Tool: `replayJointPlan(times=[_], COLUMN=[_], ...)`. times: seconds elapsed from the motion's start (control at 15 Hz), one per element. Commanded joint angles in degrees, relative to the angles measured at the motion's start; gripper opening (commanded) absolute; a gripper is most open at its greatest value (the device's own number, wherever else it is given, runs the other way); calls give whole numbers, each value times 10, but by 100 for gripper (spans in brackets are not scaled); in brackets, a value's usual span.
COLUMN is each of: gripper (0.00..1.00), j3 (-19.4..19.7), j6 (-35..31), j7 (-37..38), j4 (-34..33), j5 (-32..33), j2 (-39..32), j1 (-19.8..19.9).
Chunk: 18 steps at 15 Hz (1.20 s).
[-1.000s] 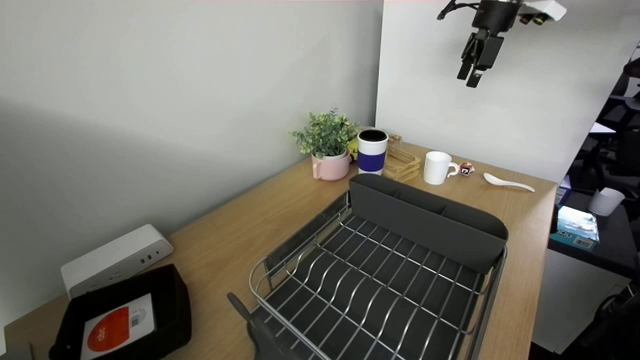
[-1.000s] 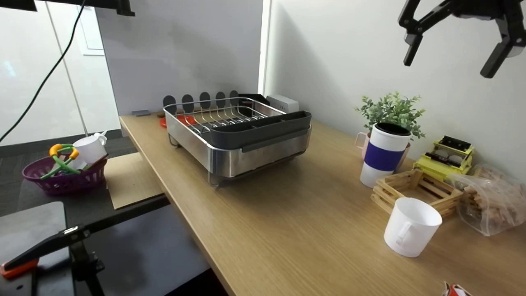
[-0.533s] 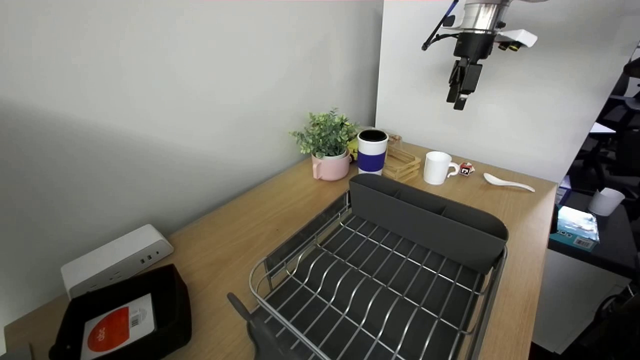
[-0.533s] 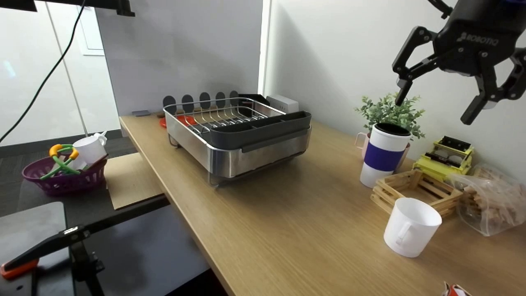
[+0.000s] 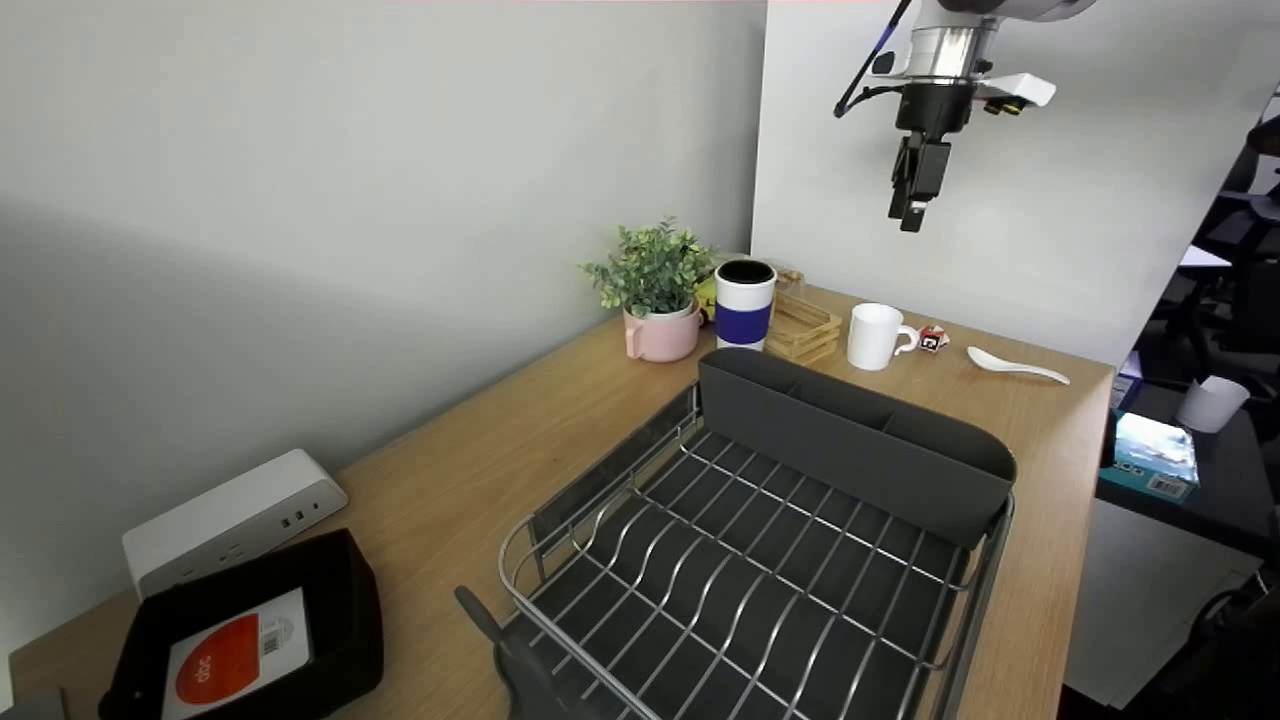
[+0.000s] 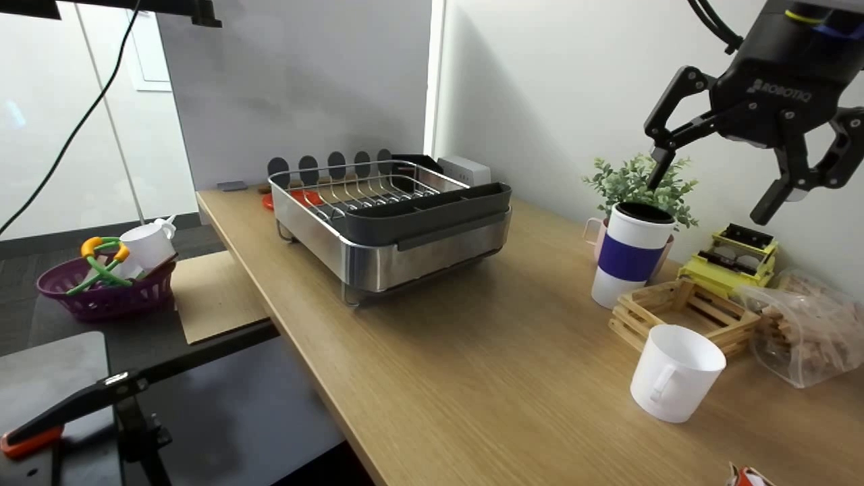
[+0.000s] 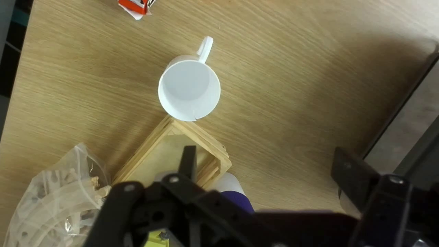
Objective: Put the white mug on the plate dryer
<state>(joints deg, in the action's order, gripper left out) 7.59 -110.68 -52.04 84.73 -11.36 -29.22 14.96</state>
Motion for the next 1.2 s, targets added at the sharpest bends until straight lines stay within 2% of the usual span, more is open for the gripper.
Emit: replayJointPlan(times=[0.0, 0.13, 1.13], gripper=[100, 100, 100], j3=[-18, -19, -38], j6=[1, 4, 116], j7=[5, 6, 63], j4=[-2, -9, -188], j5=[9, 8, 42], j2=[0, -4, -172], j1=[14, 15, 19])
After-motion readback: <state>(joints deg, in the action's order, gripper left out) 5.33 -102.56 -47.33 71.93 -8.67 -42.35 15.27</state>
